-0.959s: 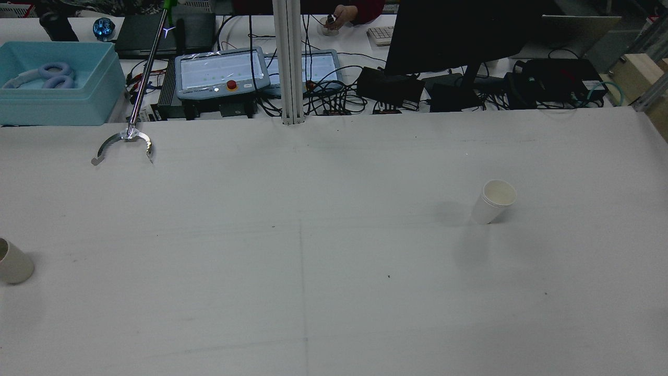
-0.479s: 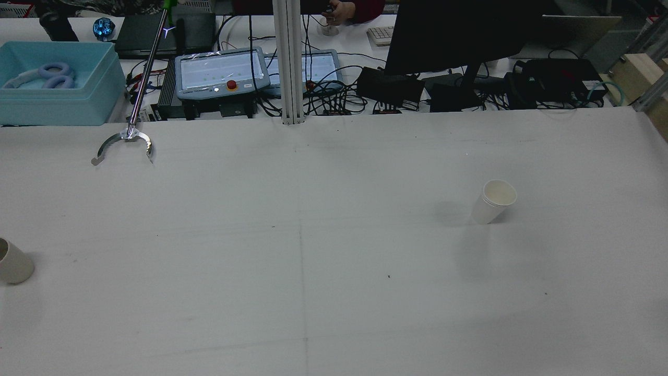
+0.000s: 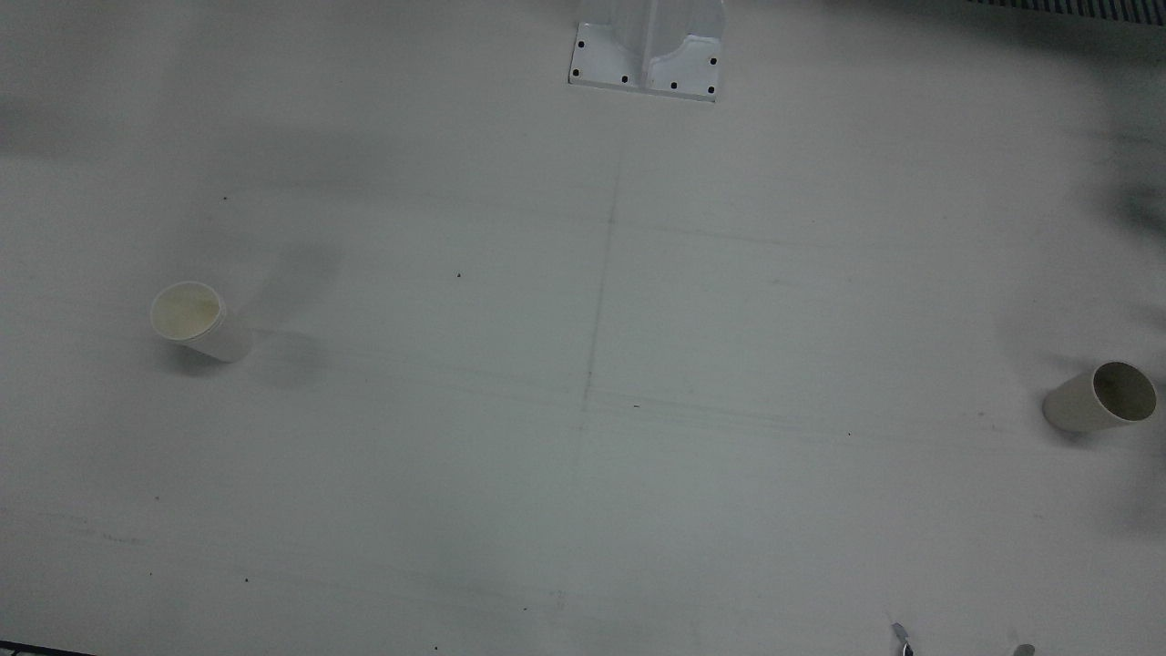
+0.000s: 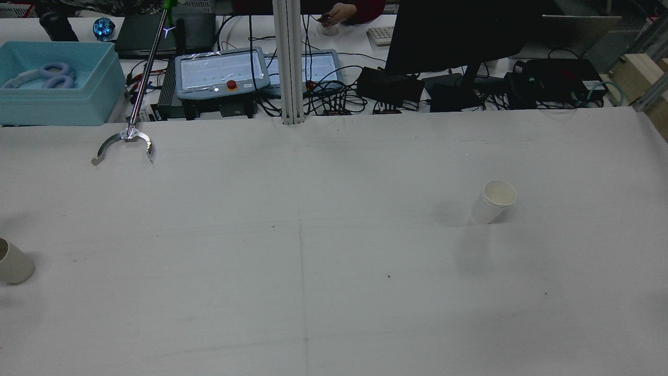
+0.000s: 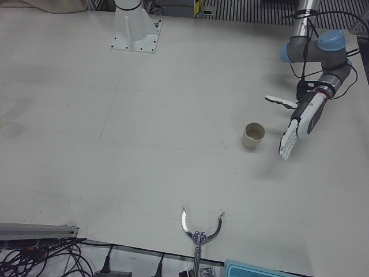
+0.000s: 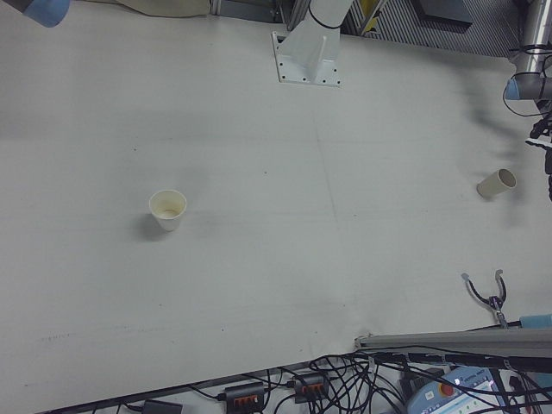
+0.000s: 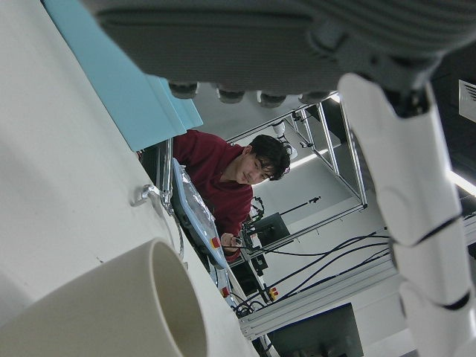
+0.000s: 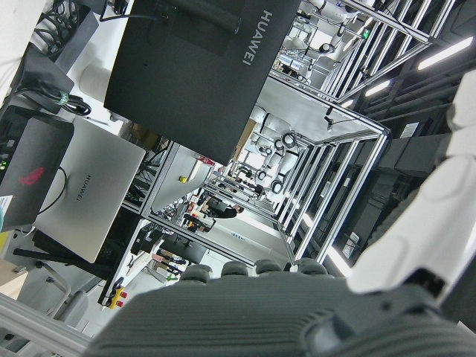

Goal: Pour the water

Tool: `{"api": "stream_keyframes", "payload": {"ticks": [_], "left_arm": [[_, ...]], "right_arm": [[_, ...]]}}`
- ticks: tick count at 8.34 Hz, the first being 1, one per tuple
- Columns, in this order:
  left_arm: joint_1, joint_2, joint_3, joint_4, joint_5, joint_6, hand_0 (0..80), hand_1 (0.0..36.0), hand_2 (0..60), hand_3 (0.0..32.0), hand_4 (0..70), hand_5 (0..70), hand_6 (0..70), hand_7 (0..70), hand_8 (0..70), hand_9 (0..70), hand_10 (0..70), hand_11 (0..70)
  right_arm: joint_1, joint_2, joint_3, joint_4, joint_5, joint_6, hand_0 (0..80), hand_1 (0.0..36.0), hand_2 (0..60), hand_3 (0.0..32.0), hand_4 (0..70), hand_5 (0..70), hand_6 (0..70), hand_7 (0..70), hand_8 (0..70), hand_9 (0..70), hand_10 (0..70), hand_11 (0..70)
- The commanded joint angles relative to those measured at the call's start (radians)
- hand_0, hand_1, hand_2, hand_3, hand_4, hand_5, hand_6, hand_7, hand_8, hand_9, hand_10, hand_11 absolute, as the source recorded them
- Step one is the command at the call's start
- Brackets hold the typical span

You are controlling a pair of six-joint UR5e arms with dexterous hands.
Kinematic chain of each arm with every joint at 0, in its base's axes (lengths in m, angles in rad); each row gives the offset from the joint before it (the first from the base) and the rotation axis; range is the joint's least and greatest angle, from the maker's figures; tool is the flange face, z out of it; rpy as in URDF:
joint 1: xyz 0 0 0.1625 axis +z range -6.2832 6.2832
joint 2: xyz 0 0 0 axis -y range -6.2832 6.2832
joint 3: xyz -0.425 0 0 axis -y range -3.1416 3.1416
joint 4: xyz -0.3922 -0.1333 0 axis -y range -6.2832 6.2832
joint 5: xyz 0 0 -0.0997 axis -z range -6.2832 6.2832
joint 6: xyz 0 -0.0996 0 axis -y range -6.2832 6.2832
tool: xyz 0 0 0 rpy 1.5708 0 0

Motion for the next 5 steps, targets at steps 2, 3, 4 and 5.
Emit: {"api": "stream_keyframes", "payload": {"ticks": [2, 3, 4, 5], "left_arm": [[0.142, -0.063, 0.129, -0.036, -0.086, -0.022, 47.4, 16.1, 7.1, 6.0, 0.0, 0.0, 0.0, 0.0, 0.0, 0.0, 0.0, 0.0], [0.142, -0.063, 0.183, -0.055, -0.131, -0.049, 46.9, 15.5, 6.5, 5.0, 0.0, 0.0, 0.0, 0.0, 0.0, 0.0, 0.0, 0.0], [0.142, -0.062, 0.221, -0.099, -0.153, -0.056, 46.8, 15.5, 7.0, 5.2, 0.0, 0.0, 0.0, 0.0, 0.0, 0.0, 0.0, 0.0], [0.143, -0.066, 0.216, -0.12, -0.156, -0.048, 47.8, 16.7, 7.3, 5.0, 0.0, 0.0, 0.0, 0.0, 0.0, 0.0, 0.0, 0.0]], "right_arm": [[0.01, 0.014, -0.011, 0.001, 0.002, -0.002, 34.4, 10.4, 18.1, 0.0, 0.0, 0.0, 0.0, 0.0, 0.0, 0.0, 0.0, 0.0], [0.01, 0.026, -0.025, 0.001, 0.002, 0.0, 33.9, 10.3, 18.1, 0.0, 0.0, 0.0, 0.0, 0.0, 0.0, 0.0, 0.0, 0.0], [0.01, 0.027, -0.027, 0.001, 0.002, 0.0, 33.4, 10.2, 18.2, 0.0, 0.0, 0.0, 0.0, 0.0, 0.0, 0.0, 0.0, 0.0], [0.008, 0.027, -0.027, 0.001, 0.002, 0.0, 32.9, 10.1, 18.4, 0.0, 0.0, 0.0, 0.0, 0.0, 0.0, 0.0, 0.0, 0.0]]}}
